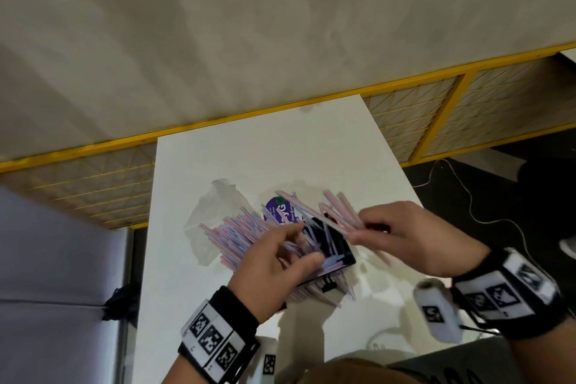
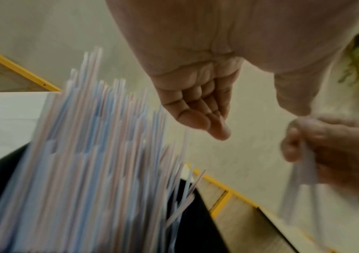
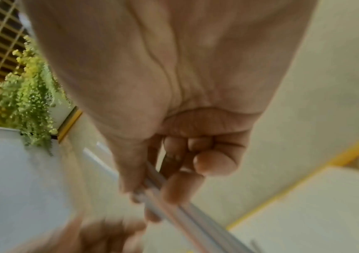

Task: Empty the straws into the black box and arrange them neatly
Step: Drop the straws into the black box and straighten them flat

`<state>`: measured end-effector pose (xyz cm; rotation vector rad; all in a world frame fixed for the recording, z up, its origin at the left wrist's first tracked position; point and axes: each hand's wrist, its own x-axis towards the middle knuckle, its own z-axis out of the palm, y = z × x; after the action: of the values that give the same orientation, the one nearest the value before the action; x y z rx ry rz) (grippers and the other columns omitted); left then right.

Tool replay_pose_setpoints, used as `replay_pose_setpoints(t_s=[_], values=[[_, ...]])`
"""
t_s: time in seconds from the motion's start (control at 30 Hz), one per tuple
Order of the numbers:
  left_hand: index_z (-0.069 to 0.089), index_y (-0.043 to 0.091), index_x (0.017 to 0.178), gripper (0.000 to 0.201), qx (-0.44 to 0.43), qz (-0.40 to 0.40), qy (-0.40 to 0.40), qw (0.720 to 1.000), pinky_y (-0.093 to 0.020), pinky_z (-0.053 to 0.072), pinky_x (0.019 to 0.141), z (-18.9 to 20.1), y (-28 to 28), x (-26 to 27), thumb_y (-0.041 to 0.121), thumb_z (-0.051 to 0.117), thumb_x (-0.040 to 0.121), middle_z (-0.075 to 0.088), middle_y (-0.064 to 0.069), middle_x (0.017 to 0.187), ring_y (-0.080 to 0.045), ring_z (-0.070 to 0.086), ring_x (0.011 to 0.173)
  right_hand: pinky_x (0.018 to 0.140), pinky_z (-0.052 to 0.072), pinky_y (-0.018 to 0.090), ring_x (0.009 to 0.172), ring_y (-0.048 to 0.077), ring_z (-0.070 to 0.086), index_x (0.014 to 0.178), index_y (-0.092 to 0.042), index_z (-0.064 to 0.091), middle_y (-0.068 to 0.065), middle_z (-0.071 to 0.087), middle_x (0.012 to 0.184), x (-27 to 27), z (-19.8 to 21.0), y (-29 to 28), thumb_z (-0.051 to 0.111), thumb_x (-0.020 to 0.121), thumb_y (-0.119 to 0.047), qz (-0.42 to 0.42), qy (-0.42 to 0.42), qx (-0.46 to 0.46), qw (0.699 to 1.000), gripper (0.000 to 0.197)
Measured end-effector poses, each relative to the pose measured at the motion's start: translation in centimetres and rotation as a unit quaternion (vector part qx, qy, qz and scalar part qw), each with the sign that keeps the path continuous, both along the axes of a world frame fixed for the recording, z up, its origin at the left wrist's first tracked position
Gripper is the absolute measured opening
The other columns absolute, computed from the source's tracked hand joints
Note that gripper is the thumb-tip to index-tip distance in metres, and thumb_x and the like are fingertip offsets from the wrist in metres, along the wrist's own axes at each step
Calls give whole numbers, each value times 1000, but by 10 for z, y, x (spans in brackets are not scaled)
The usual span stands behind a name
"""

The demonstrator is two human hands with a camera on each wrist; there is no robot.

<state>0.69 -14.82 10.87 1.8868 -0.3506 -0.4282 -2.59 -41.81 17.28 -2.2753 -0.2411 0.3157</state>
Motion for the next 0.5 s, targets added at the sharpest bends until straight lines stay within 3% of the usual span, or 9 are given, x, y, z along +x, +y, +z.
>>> replay_pose_setpoints(t_s=[0.07,0.13,0.2,0.27,0.3,0.4,0.5], values=[[63,40,121,52,-36,19,-33,999,-13,44,66,17,1,6,62,77,76,67,17,110,-1,55,70,59,43,32,61,12,52,78,-22,62,0,58,68,13,-9,27,64,99,-44,-16,-16,60,998,30],[66,45,105,27,-29,26,-85,996,-9,41,64,27,3,12,54,78,83,64,21,93,0,53,67,61,46,39,64,19,55,82,-17,64,2,61,70,21,-24,51,64,99,-40,-24,-24,80,996,28],[68,46,94,13,-10,37,-115,993,-11,42,66,29,6,15,47,78,86,62,20,85,-3,58,72,59,46,35,62,10,56,81,-25,65,-5,63,70,25,-40,69,64,98,-36,-27,-24,106,994,21],[73,41,97,12,9,38,-108,993,-23,49,76,23,12,16,47,76,87,67,13,96,-9,65,89,62,40,15,66,-6,57,75,-43,60,-27,63,73,25,-52,83,63,94,-28,-27,-26,120,992,24],[74,40,97,14,22,34,-106,994,-27,51,81,18,15,15,49,73,86,68,11,100,-10,66,96,64,38,11,68,-7,57,73,-46,57,-30,61,73,23,-59,88,62,91,-23,-29,-23,121,992,30],[74,41,96,13,76,35,-79,993,-31,52,91,-2,23,9,50,72,86,69,11,102,-5,65,100,64,42,21,69,1,56,78,-45,57,-22,61,76,16,-77,96,61,85,-20,-36,14,112,993,26],[72,41,103,18,99,38,-30,994,-36,55,88,-20,27,0,43,78,86,70,12,101,-2,67,94,81,54,24,86,-1,64,97,-44,66,-25,68,94,10,-88,102,63,88,-16,-38,38,124,991,29]])
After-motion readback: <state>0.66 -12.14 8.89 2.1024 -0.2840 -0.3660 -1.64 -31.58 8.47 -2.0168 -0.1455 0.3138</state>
